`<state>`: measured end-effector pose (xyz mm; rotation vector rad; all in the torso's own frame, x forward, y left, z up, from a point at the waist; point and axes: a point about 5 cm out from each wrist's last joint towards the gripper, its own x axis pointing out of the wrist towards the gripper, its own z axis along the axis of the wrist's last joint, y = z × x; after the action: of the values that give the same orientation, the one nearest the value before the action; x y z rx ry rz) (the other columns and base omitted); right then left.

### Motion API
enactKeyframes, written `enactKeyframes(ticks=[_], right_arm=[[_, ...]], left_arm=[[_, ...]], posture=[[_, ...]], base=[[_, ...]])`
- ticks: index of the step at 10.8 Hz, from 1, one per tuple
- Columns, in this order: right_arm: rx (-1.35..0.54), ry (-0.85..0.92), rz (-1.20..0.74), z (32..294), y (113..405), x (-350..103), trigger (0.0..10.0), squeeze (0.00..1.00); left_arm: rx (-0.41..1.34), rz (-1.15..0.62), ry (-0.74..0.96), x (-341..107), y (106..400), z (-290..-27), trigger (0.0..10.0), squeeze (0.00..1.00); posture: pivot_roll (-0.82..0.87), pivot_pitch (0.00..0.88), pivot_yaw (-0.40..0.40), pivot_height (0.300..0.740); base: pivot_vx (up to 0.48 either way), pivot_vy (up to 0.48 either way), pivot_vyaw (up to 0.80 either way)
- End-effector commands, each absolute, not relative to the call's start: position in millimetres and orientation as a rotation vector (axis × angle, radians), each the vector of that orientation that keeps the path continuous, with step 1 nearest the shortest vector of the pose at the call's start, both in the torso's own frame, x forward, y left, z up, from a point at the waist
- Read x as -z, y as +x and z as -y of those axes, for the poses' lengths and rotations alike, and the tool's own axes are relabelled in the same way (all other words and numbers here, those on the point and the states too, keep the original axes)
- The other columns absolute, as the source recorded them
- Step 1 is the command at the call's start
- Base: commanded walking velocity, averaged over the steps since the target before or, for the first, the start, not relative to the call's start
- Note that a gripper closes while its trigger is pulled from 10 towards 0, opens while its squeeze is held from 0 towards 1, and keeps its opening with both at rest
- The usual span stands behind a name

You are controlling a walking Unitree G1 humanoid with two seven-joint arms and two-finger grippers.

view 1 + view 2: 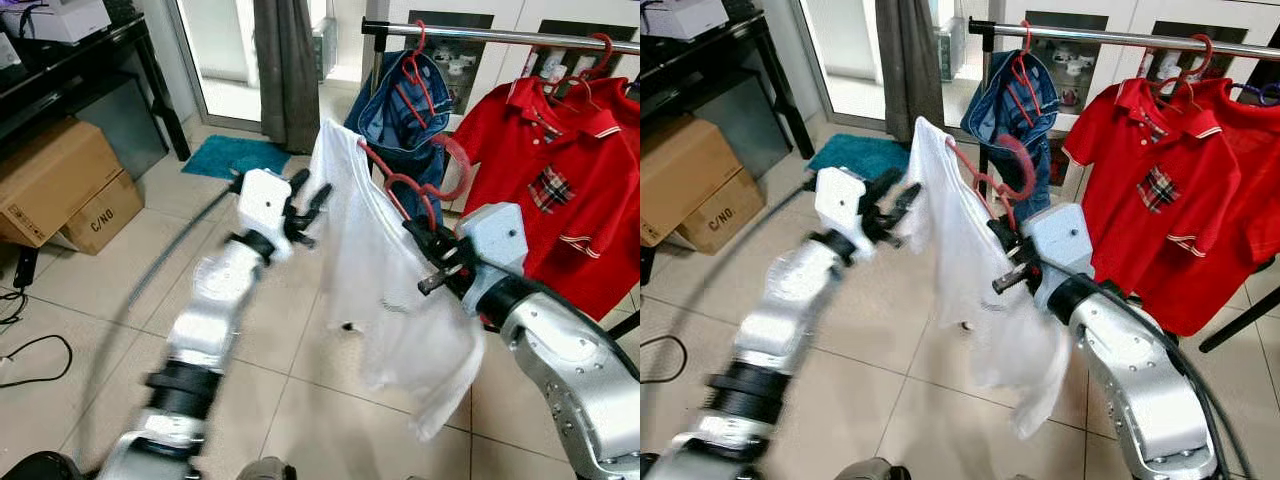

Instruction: Hang hanger

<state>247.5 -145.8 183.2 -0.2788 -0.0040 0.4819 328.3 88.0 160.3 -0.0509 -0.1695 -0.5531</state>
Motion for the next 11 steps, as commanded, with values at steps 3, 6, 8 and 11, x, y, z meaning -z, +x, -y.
enactKeyframes(ticks=[3,6,8,11], right_arm=[[-0.473,-0.375,0.122,138,251,-198,0.0,0.0],[-0.478,-0.407,0.15,134,249,-198,0.0,0.0],[-0.481,-0.41,0.156,133,249,-197,0.0,0.0],[-0.486,-0.389,0.165,130,248,-195,0.0,0.0]], left_arm=[[0.652,0.147,-0.252,-168,334,-73,10.0,0.0],[0.665,0.269,-0.065,-180,338,-66,10.0,0.0],[0.654,0.368,0.036,-190,339,-64,10.0,1.0],[0.518,0.387,0.078,-188,345,-73,10.0,0.0]], posture=[[-0.02,0.019,0.074,0.74],[-0.02,0.017,0.079,0.74],[-0.02,0.014,0.079,0.74],[-0.02,0.013,0.078,0.74]], base=[[0.0,0.0,0.0],[0.0,0.0,0.0],[0.0,0.0,0.0],[0.0,0.0,0.0]])
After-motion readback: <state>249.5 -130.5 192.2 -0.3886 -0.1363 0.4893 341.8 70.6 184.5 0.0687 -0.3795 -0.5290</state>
